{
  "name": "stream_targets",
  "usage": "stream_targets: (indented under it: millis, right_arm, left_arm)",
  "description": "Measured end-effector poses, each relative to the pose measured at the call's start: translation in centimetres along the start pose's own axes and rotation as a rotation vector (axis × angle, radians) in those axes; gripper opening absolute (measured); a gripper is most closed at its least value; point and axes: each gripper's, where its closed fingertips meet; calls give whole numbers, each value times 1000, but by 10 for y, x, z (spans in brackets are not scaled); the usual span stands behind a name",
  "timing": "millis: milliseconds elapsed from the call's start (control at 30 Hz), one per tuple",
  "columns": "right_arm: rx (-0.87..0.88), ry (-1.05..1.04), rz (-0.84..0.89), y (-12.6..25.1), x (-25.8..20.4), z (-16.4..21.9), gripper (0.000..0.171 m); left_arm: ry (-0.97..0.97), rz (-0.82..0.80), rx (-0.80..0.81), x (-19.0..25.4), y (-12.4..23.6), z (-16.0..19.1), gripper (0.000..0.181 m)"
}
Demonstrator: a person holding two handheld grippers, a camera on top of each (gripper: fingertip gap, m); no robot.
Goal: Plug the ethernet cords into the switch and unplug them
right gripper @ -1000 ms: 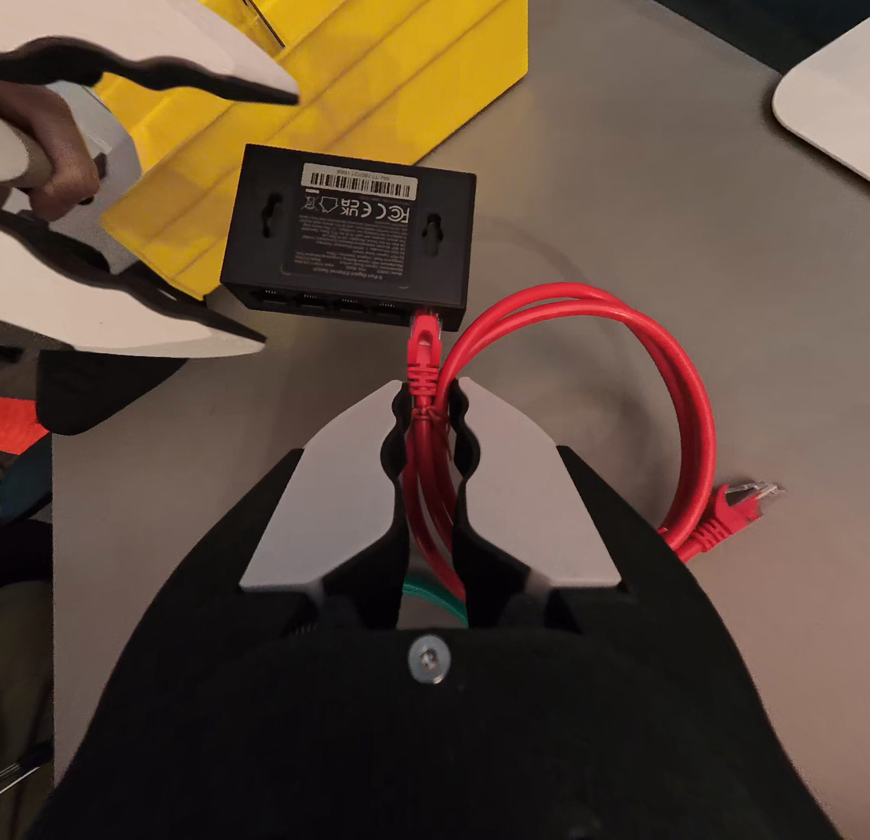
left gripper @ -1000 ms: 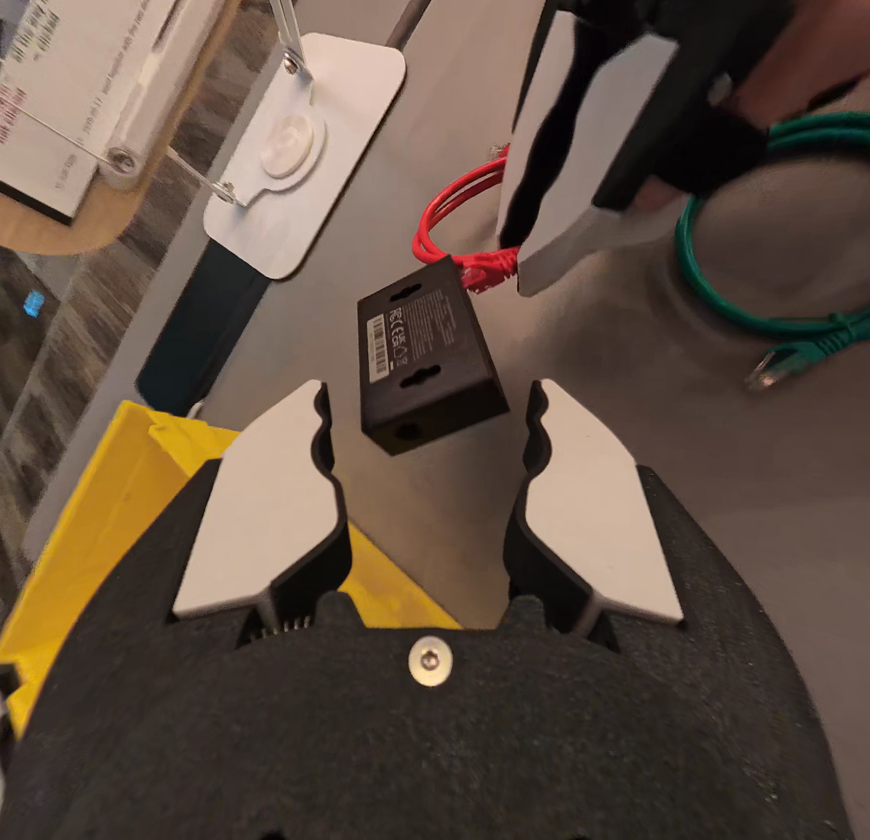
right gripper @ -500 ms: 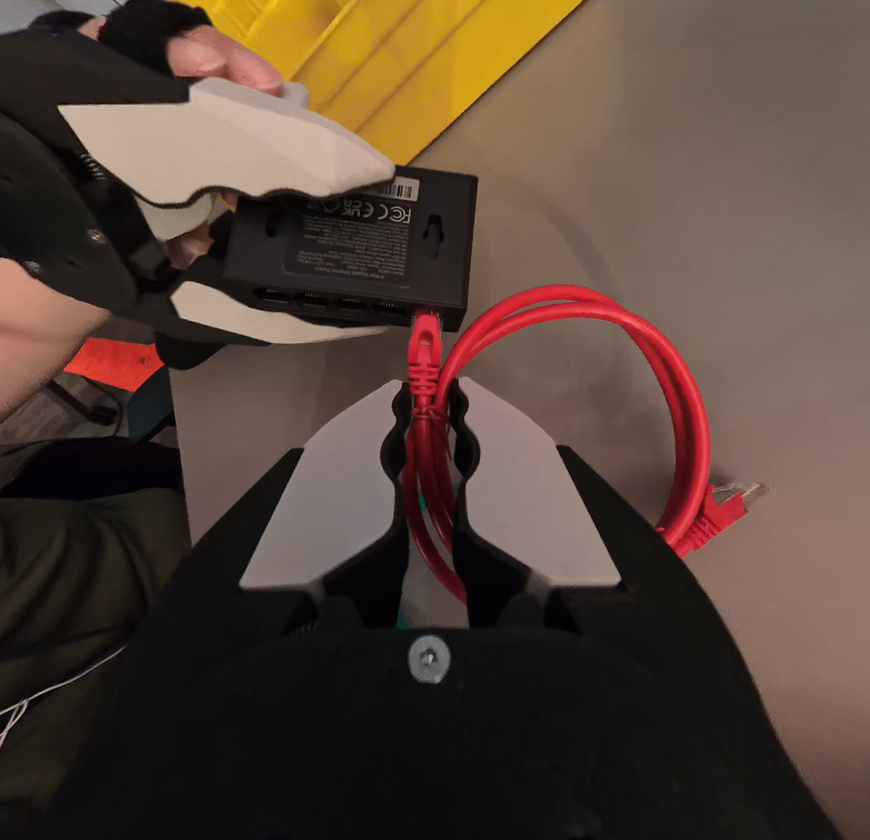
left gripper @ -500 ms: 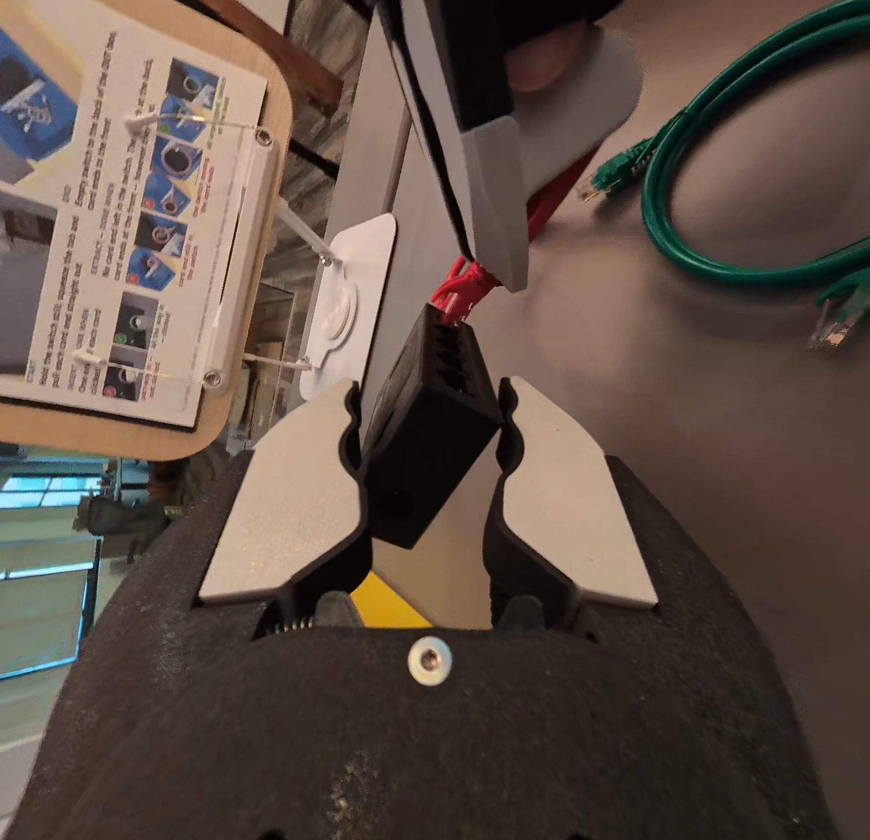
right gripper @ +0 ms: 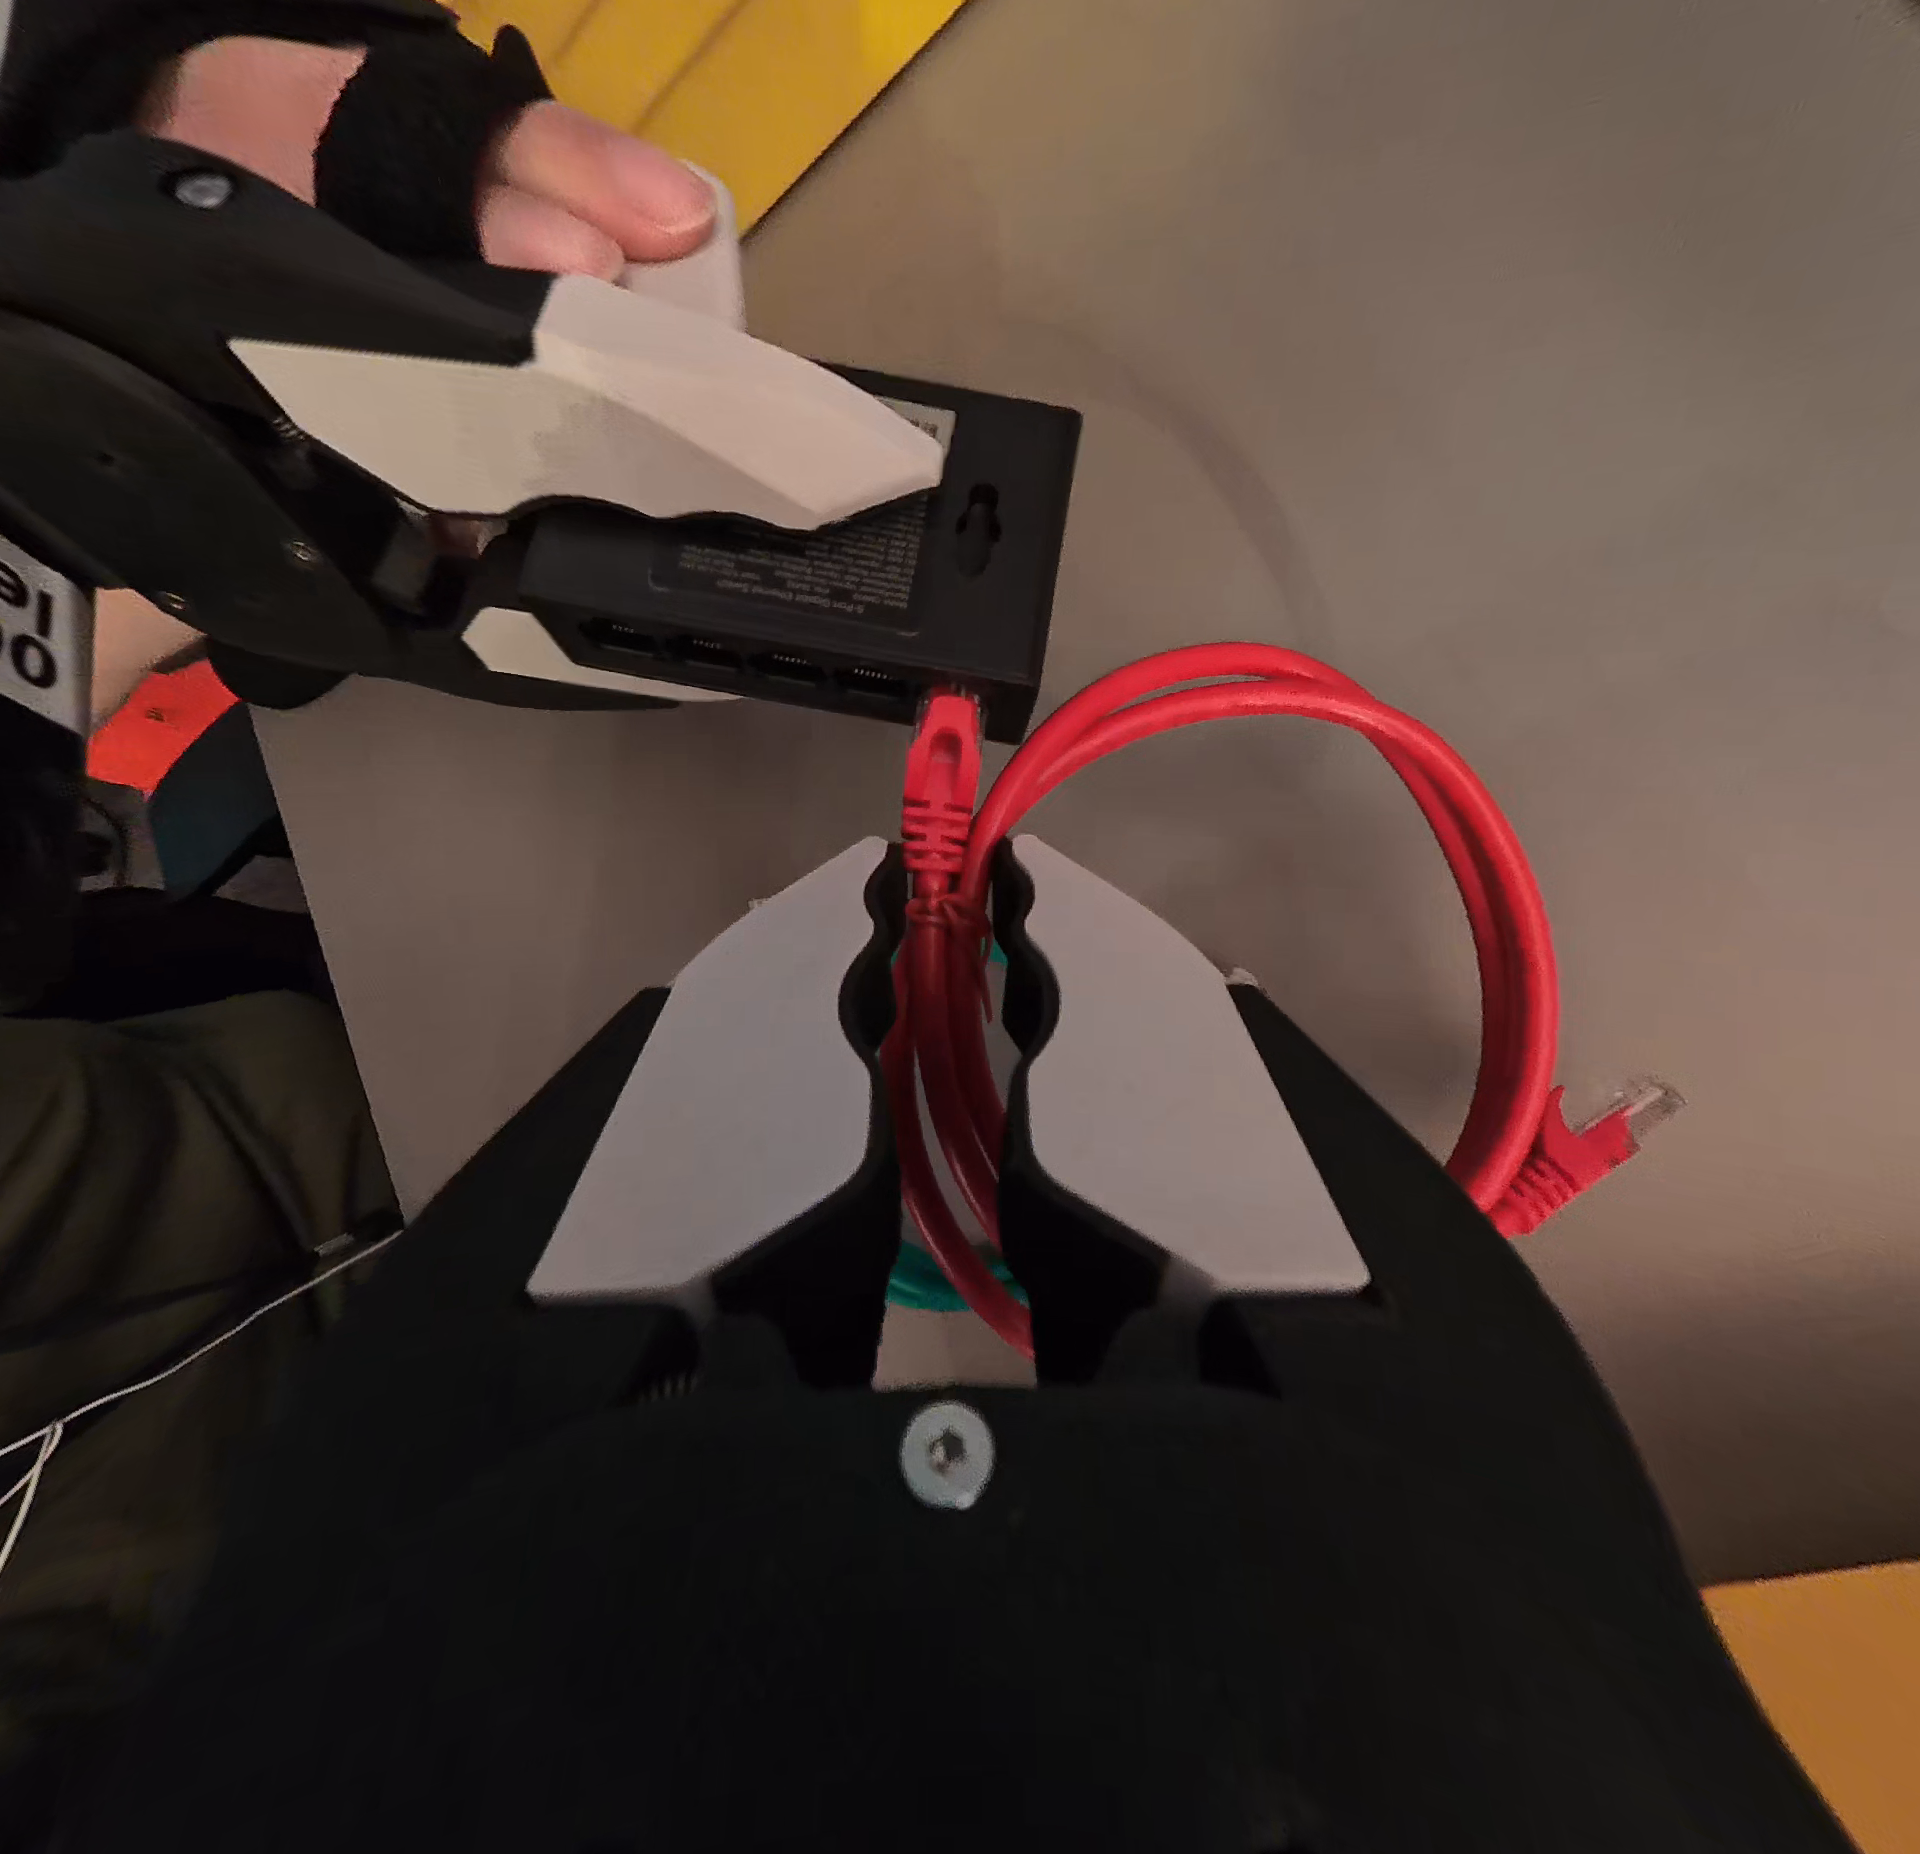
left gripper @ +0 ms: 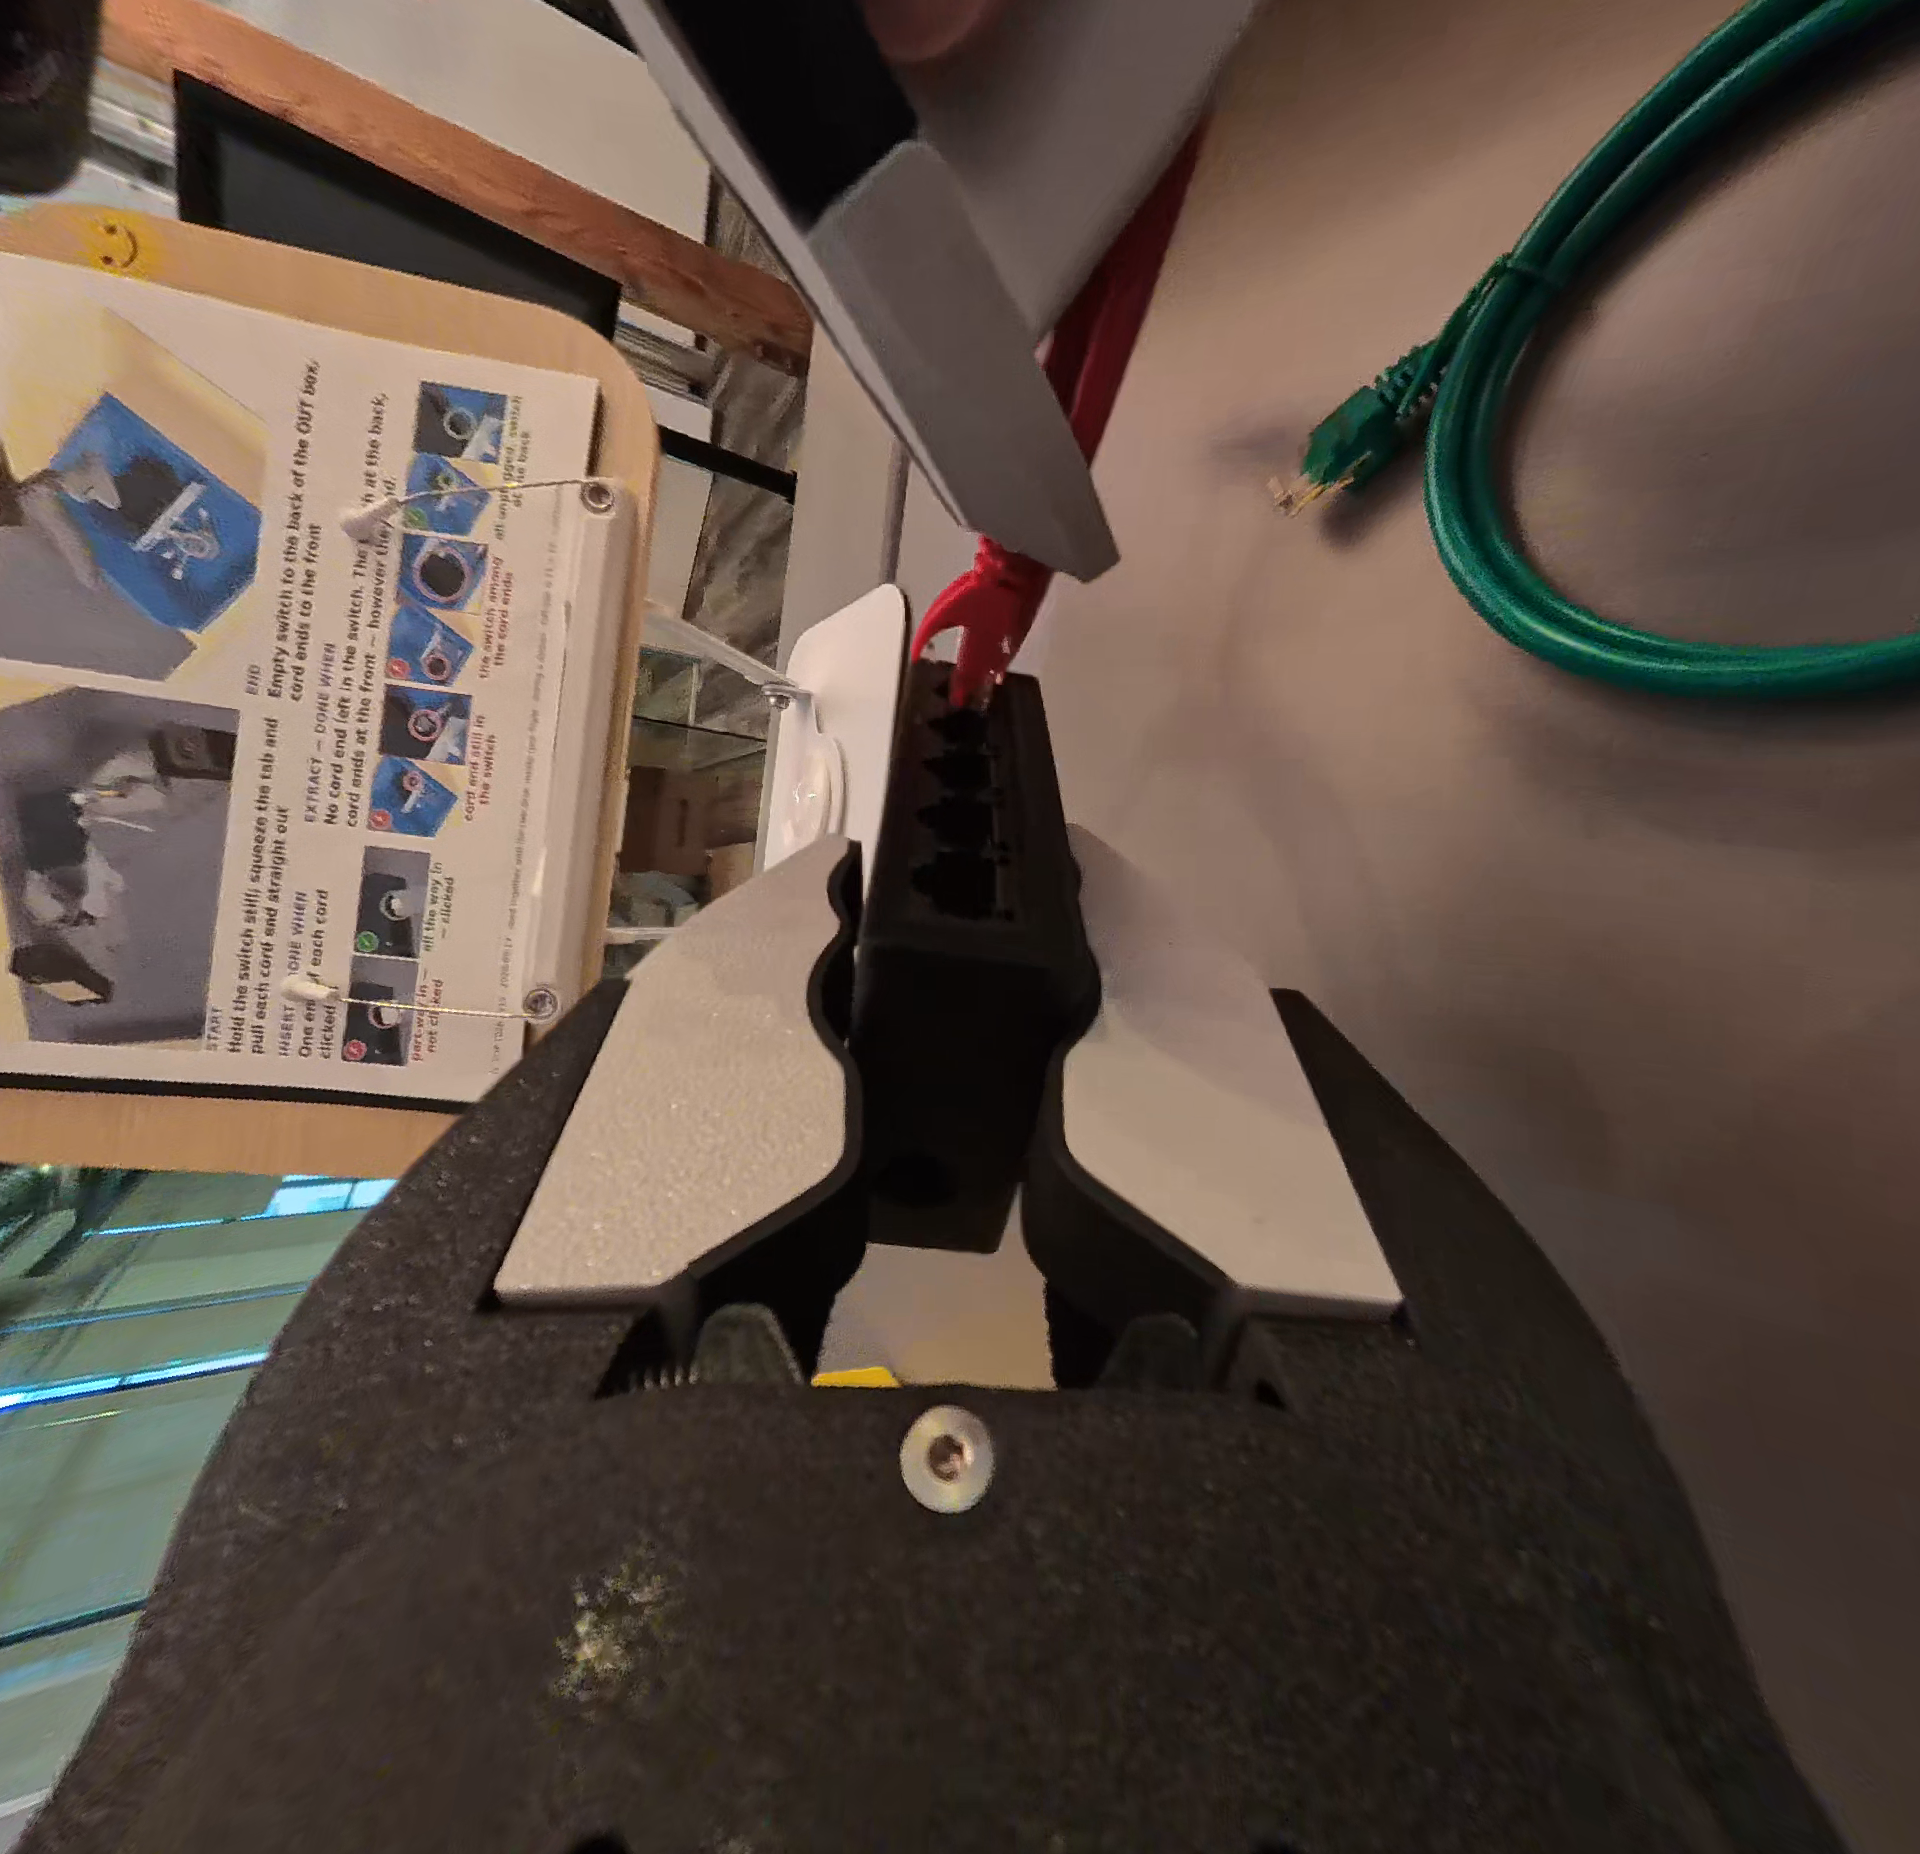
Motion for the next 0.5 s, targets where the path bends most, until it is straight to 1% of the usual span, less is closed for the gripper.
stream_targets:
  millis: [100, 200, 267, 367, 433, 500]
  right_arm:
    - [-3, 22, 37, 3, 4, 1, 17]
    - [79, 58, 54, 9, 6, -12, 18]
    - [177, 117, 76, 19, 4, -26, 20]
    - [344, 252, 175, 48, -6, -48, 24]
    - [457, 368, 249, 71, -21, -58, 26]
    - [521, 452, 248, 85, -43, -60, 25]
  left_arm:
    - [-8, 10, -17, 1, -4, -1, 30]
    - [14, -32, -43, -10, -5, 4, 30]
    - [59, -77, -61, -22, -2, 10, 30]
    - [85, -117, -126, -35, 4, 25, 30]
    - [122, -167, -168, -46, 11, 40, 30]
    - [183, -190, -197, -53, 18, 56, 30]
Point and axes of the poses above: each gripper's, where its closed fingertips meet, y back along the fingers, z out of its underside, x = y × z across the jaws, and after that the axes turned 12 degrees about -y, right-handed
